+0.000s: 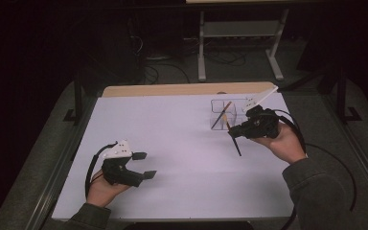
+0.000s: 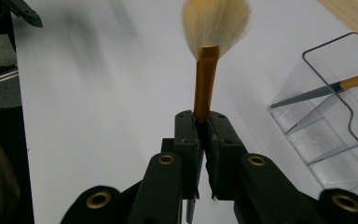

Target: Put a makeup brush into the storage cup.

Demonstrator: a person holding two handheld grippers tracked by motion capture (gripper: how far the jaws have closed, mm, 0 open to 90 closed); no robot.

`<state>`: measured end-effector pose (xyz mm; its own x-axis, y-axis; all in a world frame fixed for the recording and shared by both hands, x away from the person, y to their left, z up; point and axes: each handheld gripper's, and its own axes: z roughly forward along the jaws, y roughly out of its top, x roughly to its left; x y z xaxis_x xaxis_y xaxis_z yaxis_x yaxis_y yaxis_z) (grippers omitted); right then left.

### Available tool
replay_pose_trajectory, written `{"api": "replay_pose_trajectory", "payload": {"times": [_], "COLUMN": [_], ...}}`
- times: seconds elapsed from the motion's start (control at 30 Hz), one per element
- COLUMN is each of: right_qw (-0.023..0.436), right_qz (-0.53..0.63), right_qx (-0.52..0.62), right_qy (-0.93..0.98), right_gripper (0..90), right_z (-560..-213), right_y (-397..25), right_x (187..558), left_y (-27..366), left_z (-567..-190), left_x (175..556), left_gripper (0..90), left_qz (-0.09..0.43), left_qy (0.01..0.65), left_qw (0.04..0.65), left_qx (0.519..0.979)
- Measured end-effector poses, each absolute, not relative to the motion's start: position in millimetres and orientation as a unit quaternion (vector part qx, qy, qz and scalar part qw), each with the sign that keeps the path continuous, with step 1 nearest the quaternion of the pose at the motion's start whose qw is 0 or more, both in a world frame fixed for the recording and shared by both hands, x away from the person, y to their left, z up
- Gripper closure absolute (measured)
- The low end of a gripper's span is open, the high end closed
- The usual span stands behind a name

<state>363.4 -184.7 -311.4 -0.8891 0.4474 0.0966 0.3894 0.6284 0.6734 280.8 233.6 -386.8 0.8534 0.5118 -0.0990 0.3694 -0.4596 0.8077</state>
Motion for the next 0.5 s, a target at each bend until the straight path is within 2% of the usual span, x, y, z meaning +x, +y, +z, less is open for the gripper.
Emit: {"api": "replay_pose_trajectory", "payload": {"times": [0.5], "right_qw": [0.049], "right_qz": [0.355], "right_qx": [0.251], "right_qy": [0.899], "right_gripper": [83.0], "right_z": [-300], "right_y": [-191], "right_x": [381], "left_y": [236], "left_z": [-387], "left_x": [279], "left_gripper": [22.8], "left_qz": [0.079], "left_qy": [0.262], "left_qw": [0.453], "left_qx": [0.848]}}
